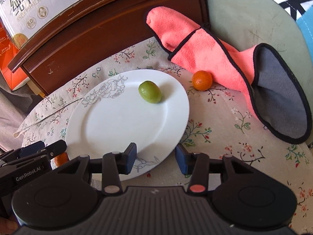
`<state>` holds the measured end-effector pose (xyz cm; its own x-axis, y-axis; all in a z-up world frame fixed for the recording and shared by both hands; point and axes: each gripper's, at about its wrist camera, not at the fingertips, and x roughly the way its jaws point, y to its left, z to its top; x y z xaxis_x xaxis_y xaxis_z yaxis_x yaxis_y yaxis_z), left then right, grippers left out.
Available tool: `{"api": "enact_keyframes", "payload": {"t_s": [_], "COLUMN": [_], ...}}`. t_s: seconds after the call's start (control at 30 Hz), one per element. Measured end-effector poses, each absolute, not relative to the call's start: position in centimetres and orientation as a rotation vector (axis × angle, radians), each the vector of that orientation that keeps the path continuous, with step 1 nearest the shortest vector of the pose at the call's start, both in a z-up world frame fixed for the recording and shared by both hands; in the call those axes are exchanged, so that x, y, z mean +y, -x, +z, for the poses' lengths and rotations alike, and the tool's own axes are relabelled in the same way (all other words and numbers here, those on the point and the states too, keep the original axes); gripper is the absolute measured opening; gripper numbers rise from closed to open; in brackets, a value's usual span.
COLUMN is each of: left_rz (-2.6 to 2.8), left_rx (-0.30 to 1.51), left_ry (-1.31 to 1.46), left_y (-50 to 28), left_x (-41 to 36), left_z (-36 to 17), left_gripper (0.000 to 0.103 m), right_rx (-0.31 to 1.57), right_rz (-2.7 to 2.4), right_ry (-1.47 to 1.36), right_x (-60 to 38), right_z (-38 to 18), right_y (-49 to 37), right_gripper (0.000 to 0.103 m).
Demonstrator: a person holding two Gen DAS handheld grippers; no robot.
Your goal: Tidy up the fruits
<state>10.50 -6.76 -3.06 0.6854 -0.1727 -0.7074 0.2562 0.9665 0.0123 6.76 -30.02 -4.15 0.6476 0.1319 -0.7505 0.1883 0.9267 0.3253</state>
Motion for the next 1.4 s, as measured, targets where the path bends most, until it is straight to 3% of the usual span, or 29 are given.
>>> {"api": "enact_keyframes", "payload": {"t_s": [0.47, 0.77, 0.97, 1.4], "left_rz": [-0.194, -0.208, -0.204, -0.195], "left_rx": [0.808, 0.816, 0.815, 0.816], "left_ry": [-0.082, -0.067, -0.068, -0.065], "left_y": [-10.9, -10.8, -10.6, -10.7], "left_x": [-6.0, -6.4, -6.8, -6.7], "left_z": [-3.1, -3.0, -3.0, -3.0], "left_gripper": [0.063, 0.063, 0.063, 0.063], "right_rx": [0.745, 0.687, 0.698, 0.703], "right_rz": [-0.142, -0.164, -0.152, -0.169], "right_ry": [-0.418, -0.379, -0.311, -0.338], "right_x": [-33.8, -35.8, -35.4, -35.7], "right_z": [-3.1, -3.4, -4.1, -5.6], "right_y": [-7.8, -10.6, -12.5, -13.7], "right_gripper": [0.045, 0.029, 0.025, 0.029]}}
